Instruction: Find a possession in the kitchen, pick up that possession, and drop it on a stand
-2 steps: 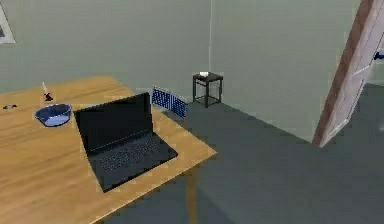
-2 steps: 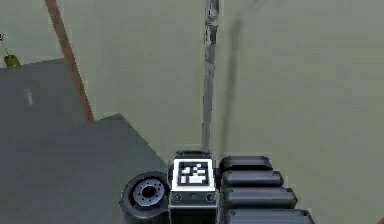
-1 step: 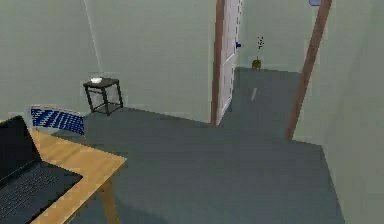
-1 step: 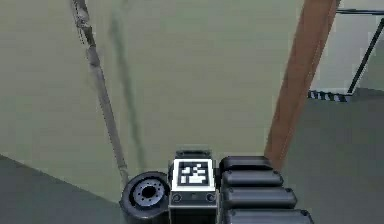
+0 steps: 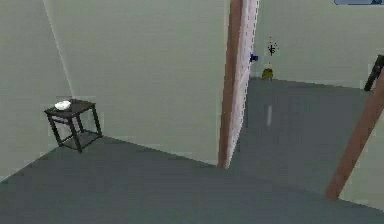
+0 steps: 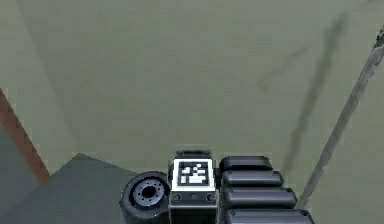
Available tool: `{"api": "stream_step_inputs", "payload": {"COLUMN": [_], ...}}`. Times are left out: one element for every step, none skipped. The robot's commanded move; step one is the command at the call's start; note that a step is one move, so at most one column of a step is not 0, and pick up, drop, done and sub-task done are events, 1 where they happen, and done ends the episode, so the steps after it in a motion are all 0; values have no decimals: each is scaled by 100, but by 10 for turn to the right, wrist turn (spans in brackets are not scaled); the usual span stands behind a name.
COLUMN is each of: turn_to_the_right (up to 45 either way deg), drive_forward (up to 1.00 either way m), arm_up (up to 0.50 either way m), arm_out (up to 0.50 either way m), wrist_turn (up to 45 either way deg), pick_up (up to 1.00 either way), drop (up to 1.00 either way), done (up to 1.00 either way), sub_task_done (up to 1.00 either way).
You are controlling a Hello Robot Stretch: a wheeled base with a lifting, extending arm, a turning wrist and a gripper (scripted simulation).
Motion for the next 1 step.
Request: {"api": "stream_step_inputs", "payload": {"turn_to_the_right": [240], "drive_forward": [0], "arm_up": [0], "arm_out": [0], "wrist_turn": [0], "pick_up": [0], "drop": [0], "done": [0], "sub_task_done": [0]}}
